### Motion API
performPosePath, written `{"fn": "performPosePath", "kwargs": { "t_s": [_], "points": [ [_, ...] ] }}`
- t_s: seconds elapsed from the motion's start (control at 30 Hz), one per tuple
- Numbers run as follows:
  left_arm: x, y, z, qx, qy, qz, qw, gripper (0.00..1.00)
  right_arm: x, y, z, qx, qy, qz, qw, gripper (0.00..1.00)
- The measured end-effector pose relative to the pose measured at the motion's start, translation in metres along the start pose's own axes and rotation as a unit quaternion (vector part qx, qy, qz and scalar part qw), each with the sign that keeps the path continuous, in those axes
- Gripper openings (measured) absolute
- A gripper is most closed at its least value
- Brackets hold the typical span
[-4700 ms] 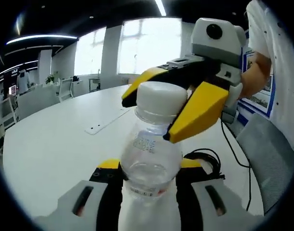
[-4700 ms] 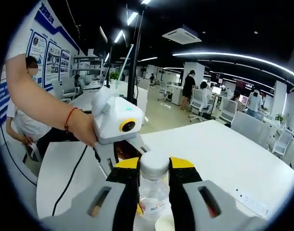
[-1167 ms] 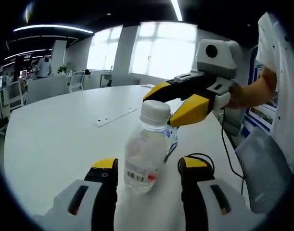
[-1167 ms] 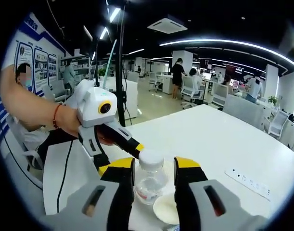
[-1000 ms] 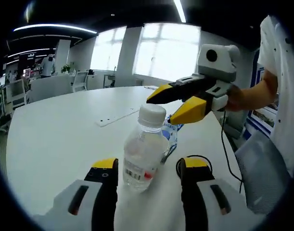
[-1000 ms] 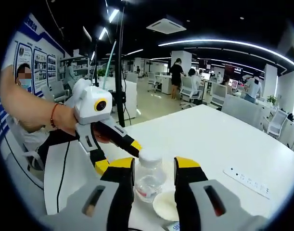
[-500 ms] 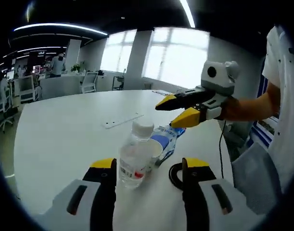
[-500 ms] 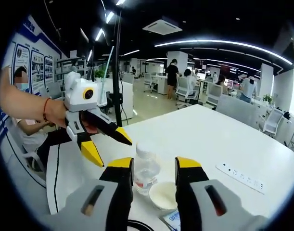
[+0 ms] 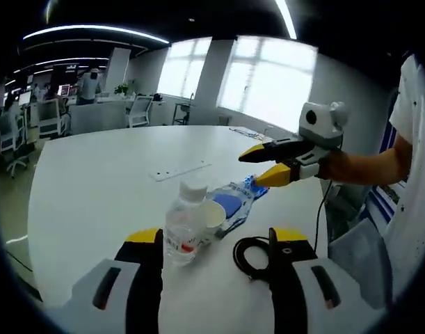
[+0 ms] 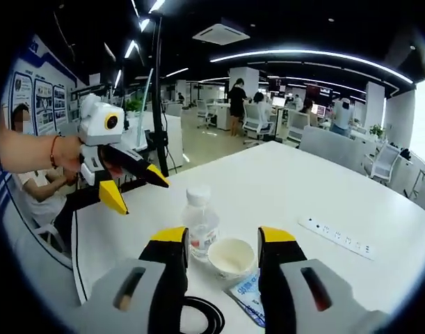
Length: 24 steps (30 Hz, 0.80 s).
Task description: Arrange the tabletop items into an orderly group along one side of the table until the central work area is clear of visible clutter.
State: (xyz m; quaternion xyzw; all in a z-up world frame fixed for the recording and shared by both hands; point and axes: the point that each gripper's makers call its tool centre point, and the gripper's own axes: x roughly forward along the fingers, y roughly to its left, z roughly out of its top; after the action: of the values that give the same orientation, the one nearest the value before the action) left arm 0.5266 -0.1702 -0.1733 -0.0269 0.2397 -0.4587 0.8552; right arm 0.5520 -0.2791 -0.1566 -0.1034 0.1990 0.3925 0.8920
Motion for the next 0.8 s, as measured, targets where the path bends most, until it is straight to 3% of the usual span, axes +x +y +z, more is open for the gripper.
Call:
{"fn": "performPosePath", "kwargs": {
  "t_s": [0.4,0.8],
  "points": [
    [-0.004,-0.029,0.001,0.001,0.005,0.010,0.9999,0.62,-0.041,-0.014,-0.033,0.043,0.029,-0.036,0.9980,0.41],
    [0.015,-0.052,-0.012,0.016,0.051,0.032,0.9981,0.62,-0.074,-0.019,-0.070,0.077,0.077,-0.060,0.9923,0.42]
  ]
}}
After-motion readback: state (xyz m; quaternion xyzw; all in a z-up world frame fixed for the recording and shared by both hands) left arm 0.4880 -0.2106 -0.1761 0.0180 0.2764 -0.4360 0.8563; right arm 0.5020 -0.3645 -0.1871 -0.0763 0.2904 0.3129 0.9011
